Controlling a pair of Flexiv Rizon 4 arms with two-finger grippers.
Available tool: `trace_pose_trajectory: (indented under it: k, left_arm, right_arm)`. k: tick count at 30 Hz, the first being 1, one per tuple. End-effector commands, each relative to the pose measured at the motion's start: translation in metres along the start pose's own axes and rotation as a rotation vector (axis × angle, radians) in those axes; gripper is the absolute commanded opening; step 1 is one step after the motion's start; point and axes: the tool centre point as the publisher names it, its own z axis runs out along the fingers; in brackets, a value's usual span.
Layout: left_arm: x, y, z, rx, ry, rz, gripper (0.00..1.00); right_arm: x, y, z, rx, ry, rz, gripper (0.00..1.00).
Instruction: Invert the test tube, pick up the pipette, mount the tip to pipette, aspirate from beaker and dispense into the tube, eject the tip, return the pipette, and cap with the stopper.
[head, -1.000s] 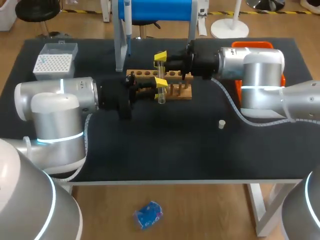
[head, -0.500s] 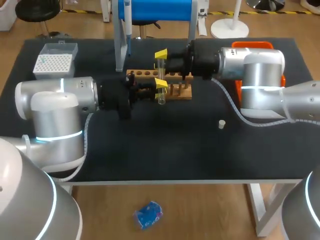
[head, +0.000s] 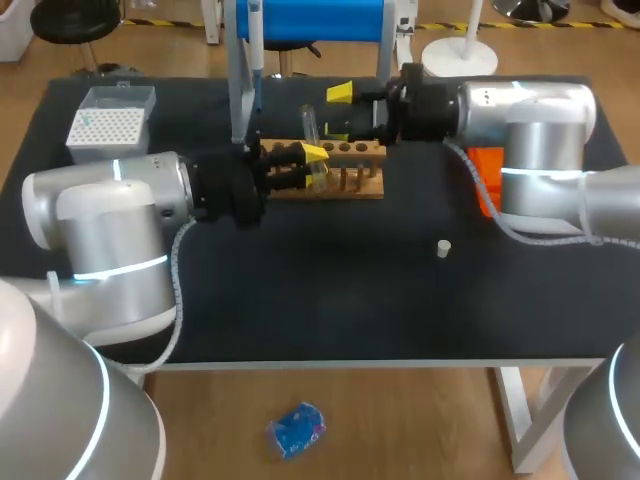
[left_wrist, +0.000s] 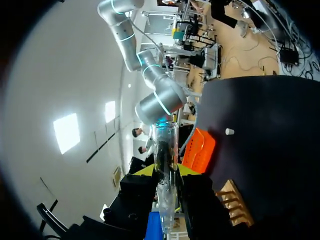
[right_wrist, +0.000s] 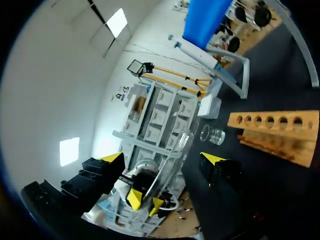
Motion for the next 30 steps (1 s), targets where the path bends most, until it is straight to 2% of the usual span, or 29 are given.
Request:
trace_pose_trajectory:
  k: [1,3,5,7,8,21,22,23,25,27,28,29,30]
  left_arm:
    - [-0.008,-0.001,-0.001,-0.051,0.005,-0.069,0.00]
    - [-0.010,0.001,-0.002,-0.062,0.015,-0.122,0.00]
    - [-0.012,0.004,-0.003,-0.083,0.027,-0.203,0.00]
    - [-0.015,0.005,-0.003,-0.093,0.012,-0.230,0.00]
    - [-0.019,0.007,-0.003,-0.112,-0.028,-0.222,0.00]
    - [-0.019,0.007,-0.003,-0.112,-0.028,-0.222,0.00]
    - [-0.019,0.007,-0.003,-0.112,-0.028,-0.222,0.00]
    - [-0.021,0.009,-0.003,-0.108,-0.006,-0.280,0.00]
    - [-0.027,0.011,-0.003,-0.131,0.015,-0.367,0.00]
    - [-0.034,0.014,-0.002,-0.148,0.036,-0.405,0.00]
    - [-0.036,0.016,-0.001,-0.147,0.057,-0.468,0.00]
    - [-0.039,0.017,0.000,-0.131,0.066,-0.482,0.00]
    - [-0.042,0.018,0.001,-0.152,0.080,-0.482,0.00]
  right_arm:
    - [0.012,-0.002,-0.021,0.005,-0.002,-0.112,1.00]
    - [0.013,-0.001,-0.029,0.032,0.010,-0.197,1.00]
    - [0.014,0.001,-0.037,0.111,0.002,-0.354,1.00]
    - [0.013,0.003,-0.045,0.087,0.034,-0.436,1.00]
    - [0.013,0.003,-0.045,0.087,0.034,-0.436,1.00]
    - [0.013,0.003,-0.045,0.087,0.034,-0.436,1.00]
    - [0.010,0.003,-0.046,0.105,0.024,-0.469,1.00]
    - [0.008,0.004,-0.048,0.114,-0.006,-0.510,1.00]
    - [0.004,0.007,-0.056,0.163,-0.095,-0.629,1.00]
    - [0.002,0.008,-0.060,0.226,-0.193,-0.731,1.00]
    - [0.001,0.007,-0.063,0.251,-0.216,-0.776,1.00]
    - [0.000,0.007,-0.066,0.264,-0.244,-0.808,1.00]
    - [-0.002,0.007,-0.069,0.286,-0.280,-0.848,1.00]
